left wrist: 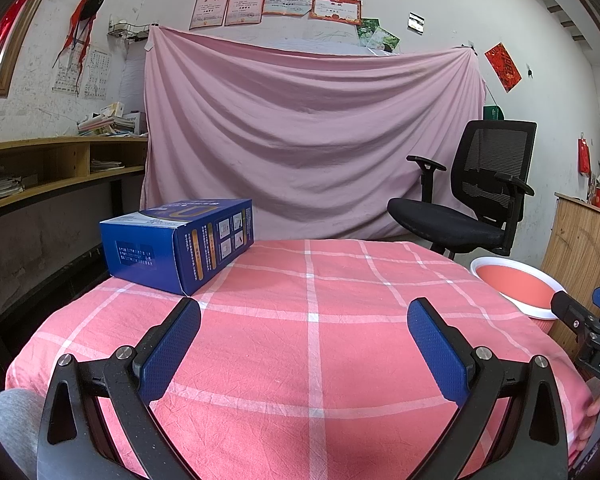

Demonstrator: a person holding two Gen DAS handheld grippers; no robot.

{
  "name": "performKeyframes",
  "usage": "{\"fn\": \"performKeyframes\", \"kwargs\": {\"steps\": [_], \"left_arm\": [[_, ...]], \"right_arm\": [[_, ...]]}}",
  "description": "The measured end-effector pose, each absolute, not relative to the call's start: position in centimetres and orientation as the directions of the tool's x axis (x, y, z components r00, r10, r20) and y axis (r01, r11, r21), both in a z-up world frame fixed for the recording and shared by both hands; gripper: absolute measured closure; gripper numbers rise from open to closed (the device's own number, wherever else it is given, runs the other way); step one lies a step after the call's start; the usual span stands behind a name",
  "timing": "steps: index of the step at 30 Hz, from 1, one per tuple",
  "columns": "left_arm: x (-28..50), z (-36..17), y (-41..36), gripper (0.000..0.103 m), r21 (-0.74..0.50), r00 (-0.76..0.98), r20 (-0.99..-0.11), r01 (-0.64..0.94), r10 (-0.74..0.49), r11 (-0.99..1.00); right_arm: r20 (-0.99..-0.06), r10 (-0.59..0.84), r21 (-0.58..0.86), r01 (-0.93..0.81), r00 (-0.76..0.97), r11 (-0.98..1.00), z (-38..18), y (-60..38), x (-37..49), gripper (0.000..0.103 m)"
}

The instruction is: Collect trash

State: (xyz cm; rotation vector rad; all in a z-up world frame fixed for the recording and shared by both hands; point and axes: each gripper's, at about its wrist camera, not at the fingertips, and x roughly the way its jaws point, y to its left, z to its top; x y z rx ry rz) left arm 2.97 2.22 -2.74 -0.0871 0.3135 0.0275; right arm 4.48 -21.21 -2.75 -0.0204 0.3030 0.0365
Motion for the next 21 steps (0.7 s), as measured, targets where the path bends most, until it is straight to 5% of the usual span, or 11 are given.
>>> {"fn": "performKeyframes", "kwargs": {"steps": [21], "left_arm": [[3.06,-2.85,2.20,0.002,-0.071,0.947,-0.321,-0.036,0.012,0.997]], "right_arm": [[-0.302,0.034,-0.013,-0.040,0.953,0.999,-2.74,-21.30,4.57,0.000]]}}
